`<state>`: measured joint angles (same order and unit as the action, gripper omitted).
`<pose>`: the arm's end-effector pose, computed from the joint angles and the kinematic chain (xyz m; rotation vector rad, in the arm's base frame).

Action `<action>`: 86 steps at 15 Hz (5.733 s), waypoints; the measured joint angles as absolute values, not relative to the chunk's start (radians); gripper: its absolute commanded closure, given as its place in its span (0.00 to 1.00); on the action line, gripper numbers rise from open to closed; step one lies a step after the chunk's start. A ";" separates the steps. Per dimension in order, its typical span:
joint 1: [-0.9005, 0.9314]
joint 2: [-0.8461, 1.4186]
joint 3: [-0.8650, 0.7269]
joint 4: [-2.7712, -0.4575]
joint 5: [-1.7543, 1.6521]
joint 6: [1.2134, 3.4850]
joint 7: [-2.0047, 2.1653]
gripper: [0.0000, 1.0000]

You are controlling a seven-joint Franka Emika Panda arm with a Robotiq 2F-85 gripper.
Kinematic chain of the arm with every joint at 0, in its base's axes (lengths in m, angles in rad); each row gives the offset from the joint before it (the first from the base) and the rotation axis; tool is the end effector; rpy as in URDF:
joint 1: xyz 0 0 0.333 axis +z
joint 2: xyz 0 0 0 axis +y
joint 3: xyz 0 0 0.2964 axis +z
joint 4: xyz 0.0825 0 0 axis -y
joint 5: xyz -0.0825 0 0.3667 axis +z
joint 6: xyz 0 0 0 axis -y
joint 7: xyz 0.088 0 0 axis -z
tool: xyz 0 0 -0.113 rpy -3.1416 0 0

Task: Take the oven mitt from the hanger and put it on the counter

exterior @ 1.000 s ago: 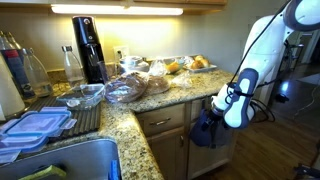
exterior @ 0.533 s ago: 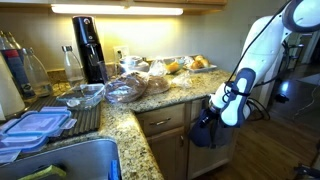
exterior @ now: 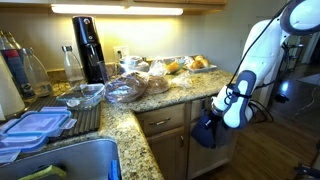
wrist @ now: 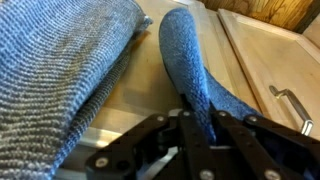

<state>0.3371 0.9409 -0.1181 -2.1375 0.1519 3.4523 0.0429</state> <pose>0.5110 0.0895 0.0119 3.0265 0.1348 0.6080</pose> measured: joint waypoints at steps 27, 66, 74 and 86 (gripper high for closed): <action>0.296 0.672 -0.075 -2.377 0.065 3.448 -0.043 0.91; 0.229 0.183 -0.229 -2.299 -0.040 2.895 -0.098 0.91; 0.041 0.277 -0.103 -2.076 -0.045 2.743 -0.137 0.91; -0.030 0.449 -0.036 -1.846 -0.033 2.585 -0.188 0.12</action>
<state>-0.0299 0.4488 -0.0360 -1.8465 -0.0327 2.5852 -0.1875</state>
